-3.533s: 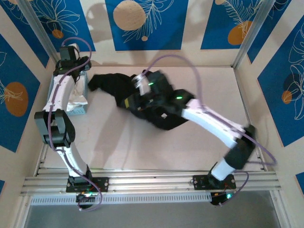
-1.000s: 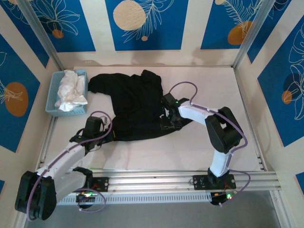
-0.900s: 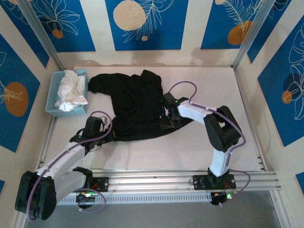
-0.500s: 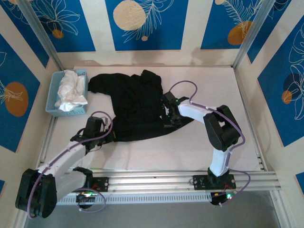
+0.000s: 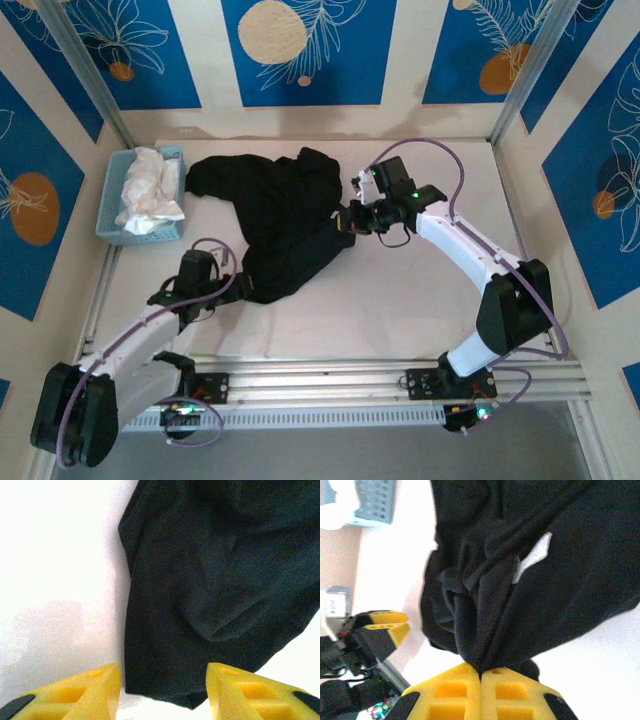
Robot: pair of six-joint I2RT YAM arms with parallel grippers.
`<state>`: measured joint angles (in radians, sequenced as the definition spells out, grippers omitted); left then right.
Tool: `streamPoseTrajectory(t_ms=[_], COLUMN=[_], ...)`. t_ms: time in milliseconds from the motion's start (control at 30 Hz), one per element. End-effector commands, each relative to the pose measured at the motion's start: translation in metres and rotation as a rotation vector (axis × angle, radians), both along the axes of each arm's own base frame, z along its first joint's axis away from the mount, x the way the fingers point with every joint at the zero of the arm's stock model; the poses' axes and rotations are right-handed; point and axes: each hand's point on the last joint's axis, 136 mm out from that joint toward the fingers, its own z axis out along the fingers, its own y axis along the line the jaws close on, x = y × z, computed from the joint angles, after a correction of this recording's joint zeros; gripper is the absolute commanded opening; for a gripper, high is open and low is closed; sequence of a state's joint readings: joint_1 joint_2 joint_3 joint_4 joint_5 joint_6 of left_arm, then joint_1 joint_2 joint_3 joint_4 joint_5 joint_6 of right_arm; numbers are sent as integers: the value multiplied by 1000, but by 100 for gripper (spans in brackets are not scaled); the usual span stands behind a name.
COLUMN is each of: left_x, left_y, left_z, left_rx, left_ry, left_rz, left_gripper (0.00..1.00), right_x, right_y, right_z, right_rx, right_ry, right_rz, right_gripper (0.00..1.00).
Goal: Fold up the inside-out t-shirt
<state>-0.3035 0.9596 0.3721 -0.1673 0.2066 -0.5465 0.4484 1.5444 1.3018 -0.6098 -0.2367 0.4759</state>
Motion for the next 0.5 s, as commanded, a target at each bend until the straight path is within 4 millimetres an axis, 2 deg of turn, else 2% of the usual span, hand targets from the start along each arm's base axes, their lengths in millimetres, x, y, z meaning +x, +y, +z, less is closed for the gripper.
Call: streamPoseTrajectory(t_ms=[0,200,333,400,433,467], left_x=[3,1,-5,-7,-7,-7], left_y=[-6,-10,-19,-24,-25,-24], left_z=[15,39,51,52,52,51], left_rx=[-28,-32,-14,-7,0,13], left_ry=[-74,-171,-241,-251,-251,-245], left_rz=[-27,-61,-124,-143,-146,-139], left_gripper=[52,60,66,68,68,68], right_x=[-9,-13,-27,-33,-34,-32], right_y=[2,17,46,50,49,42], right_z=[7,20,65,90,97,98], right_rx=[-2,56,316,335,311,213], right_ry=[54,55,64,17,-8,-50], right_rz=[25,86,210,251,255,229], right_gripper=[0,0,0,0,0,0])
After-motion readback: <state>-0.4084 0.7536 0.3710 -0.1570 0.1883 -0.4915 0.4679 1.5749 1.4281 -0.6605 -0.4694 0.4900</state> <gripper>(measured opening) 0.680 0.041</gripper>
